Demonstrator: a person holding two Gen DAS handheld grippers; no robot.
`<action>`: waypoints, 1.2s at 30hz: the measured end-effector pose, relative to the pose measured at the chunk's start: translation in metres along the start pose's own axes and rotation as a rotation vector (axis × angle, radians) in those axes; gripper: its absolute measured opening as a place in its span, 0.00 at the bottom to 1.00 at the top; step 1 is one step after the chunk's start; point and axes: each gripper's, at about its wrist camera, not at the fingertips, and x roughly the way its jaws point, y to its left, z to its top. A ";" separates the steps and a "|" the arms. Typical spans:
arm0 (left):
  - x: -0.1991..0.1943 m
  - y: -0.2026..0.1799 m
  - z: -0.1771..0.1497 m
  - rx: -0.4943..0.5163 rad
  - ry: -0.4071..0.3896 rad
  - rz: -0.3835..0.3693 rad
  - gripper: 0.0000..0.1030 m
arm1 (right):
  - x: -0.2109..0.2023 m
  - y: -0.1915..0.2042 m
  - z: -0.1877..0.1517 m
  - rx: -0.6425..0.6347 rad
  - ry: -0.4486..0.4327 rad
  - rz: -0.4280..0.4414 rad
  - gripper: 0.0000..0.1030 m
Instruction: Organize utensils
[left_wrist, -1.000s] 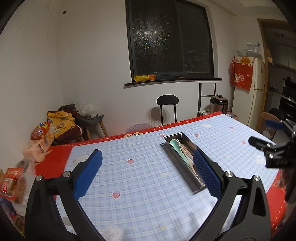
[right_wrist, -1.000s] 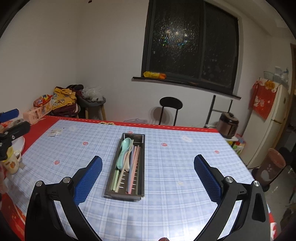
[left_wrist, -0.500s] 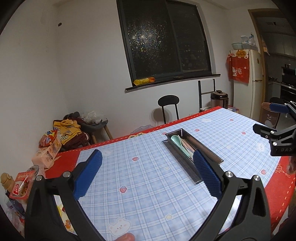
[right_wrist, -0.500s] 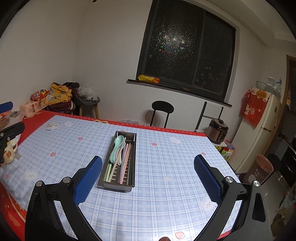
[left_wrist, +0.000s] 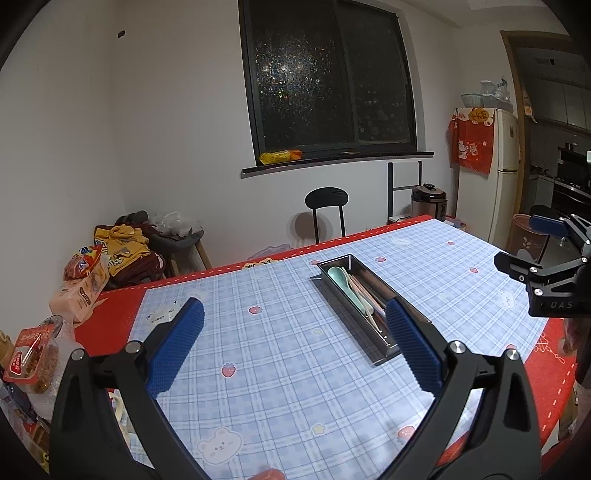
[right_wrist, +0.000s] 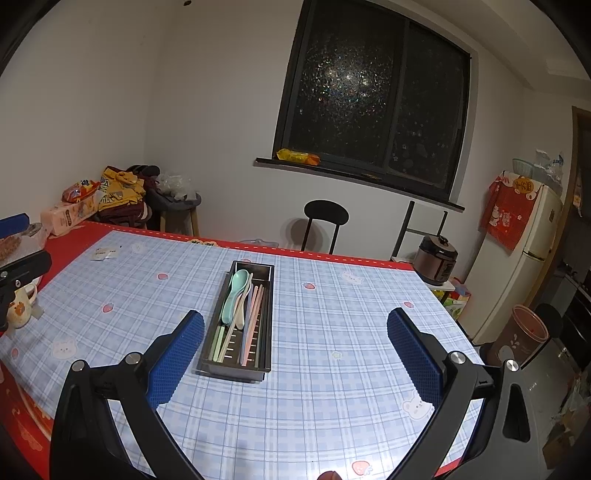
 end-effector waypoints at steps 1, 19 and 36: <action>0.000 0.001 0.000 0.002 -0.002 0.002 0.94 | 0.000 0.000 0.000 0.000 0.001 0.000 0.94; -0.001 -0.005 0.001 0.027 -0.009 0.022 0.94 | 0.000 0.002 -0.001 -0.012 0.002 0.002 0.94; 0.000 -0.008 0.000 0.041 0.000 0.028 0.94 | 0.002 -0.001 -0.002 -0.010 0.007 -0.002 0.94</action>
